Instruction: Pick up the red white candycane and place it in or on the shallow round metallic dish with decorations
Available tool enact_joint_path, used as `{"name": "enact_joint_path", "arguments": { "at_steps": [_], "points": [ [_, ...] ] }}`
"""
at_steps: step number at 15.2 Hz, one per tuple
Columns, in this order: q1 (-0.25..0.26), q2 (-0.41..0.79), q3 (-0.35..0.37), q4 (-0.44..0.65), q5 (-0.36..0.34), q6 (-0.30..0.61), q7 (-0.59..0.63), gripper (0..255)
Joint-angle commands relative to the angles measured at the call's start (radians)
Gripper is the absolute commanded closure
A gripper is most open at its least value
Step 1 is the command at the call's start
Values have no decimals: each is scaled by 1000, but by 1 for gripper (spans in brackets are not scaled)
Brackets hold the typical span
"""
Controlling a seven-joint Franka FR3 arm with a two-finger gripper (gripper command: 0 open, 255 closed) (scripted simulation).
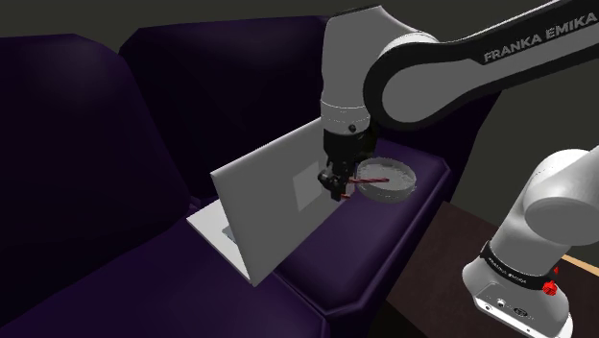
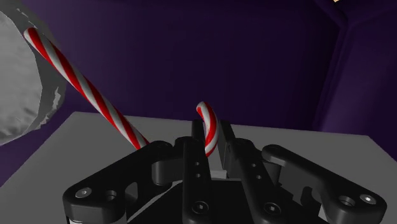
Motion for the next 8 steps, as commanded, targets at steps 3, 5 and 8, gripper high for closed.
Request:
{"name": "enact_joint_path", "arguments": {
  "at_steps": [3,5,8],
  "points": [
    [-15,-59,-87,-67,-6,-3,-108,255],
    [-29,-82,-131,-92,-17,-7,-161,255],
    [-54,-107,-196,-121,-40,-10,-240,255]
  ]
}}
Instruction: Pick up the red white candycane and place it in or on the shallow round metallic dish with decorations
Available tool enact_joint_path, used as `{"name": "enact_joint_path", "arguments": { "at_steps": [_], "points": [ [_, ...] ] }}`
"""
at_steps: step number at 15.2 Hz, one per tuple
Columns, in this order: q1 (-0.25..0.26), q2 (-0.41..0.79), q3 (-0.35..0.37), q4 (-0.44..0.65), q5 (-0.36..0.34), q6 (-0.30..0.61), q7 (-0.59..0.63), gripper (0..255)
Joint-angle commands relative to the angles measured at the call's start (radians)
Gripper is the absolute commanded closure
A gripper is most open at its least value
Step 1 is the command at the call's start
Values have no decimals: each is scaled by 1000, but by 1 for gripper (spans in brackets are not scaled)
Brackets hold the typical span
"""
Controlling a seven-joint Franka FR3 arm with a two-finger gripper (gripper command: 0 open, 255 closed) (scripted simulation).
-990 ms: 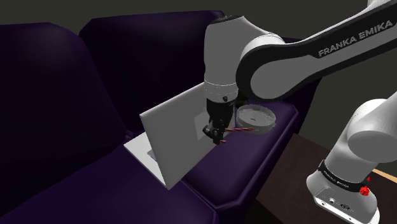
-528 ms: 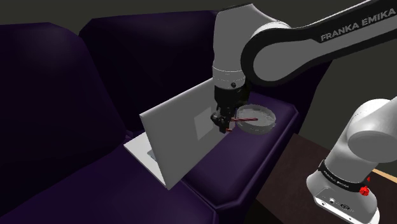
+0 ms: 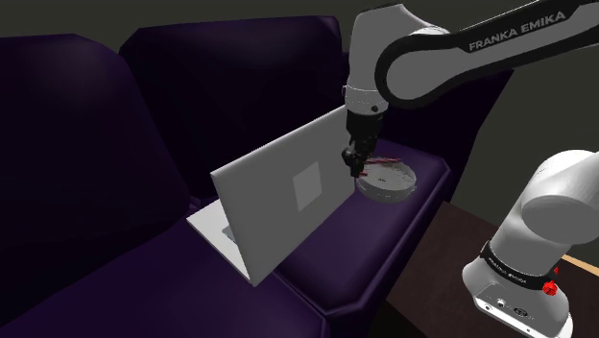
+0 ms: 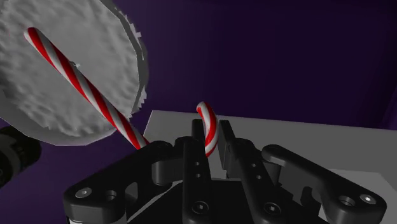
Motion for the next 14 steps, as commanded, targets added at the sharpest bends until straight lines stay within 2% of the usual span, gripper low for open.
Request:
{"name": "enact_joint_path", "arguments": {
  "at_steps": [1,6,14],
  "points": [
    [-17,-25,-47,-25,-15,-5,-58,255],
    [-80,-33,-160,-45,-75,-3,-196,255],
    [-78,9,-143,-125,-67,119,-193,255]
  ]
}}
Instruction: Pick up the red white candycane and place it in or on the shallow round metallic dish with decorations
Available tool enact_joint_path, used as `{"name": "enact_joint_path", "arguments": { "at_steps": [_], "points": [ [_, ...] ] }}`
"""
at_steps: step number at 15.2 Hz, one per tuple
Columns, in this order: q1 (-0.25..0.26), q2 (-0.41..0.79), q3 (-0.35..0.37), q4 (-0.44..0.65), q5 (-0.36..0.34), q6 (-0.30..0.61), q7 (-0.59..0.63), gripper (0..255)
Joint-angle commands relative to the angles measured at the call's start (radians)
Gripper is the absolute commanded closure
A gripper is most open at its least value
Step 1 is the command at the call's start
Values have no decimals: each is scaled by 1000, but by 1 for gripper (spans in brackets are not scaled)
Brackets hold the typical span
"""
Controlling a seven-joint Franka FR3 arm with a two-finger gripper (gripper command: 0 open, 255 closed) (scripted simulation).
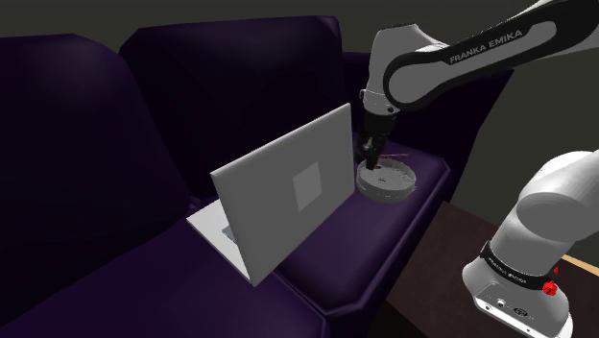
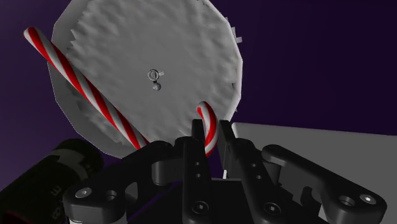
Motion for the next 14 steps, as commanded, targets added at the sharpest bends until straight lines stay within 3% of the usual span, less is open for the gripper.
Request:
{"name": "enact_joint_path", "arguments": {
  "at_steps": [1,7,14],
  "points": [
    [1,11,5,-19,2,31,2,255],
    [-1,56,19,-68,5,124,6,255],
    [-1,56,19,-67,5,124,6,255]
  ]
}}
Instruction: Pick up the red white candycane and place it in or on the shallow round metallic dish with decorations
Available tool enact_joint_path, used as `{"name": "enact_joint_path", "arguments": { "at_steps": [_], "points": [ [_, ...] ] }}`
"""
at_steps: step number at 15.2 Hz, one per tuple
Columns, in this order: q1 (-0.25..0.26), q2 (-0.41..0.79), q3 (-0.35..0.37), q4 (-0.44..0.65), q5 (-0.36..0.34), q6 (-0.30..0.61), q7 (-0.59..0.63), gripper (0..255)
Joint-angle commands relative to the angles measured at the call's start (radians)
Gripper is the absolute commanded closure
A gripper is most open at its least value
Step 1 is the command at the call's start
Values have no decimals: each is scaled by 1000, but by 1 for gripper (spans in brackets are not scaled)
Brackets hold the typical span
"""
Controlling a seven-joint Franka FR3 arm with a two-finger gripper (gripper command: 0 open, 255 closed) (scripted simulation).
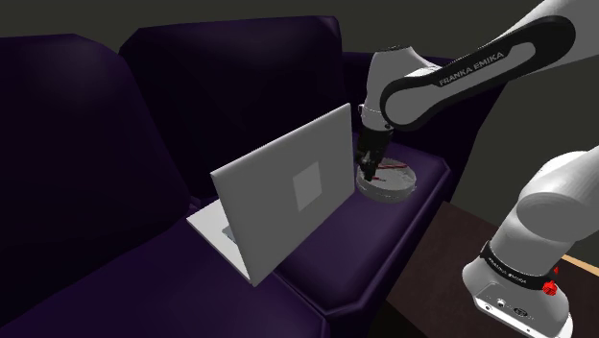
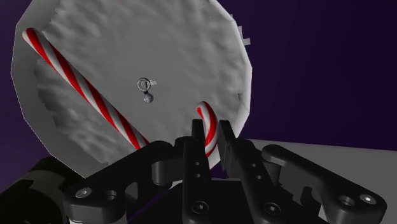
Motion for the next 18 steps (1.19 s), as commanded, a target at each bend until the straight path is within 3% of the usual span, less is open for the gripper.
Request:
{"name": "enact_joint_path", "arguments": {
  "at_steps": [1,6,10,18],
  "points": [
    [0,0,0,0,0,0,0,0],
    [0,0,0,0,0,0,0,0],
    [2,-70,-21,82,-5,-151,-4,0],
    [3,-70,-21,82,-5,-151,-4,0]
  ]
}}
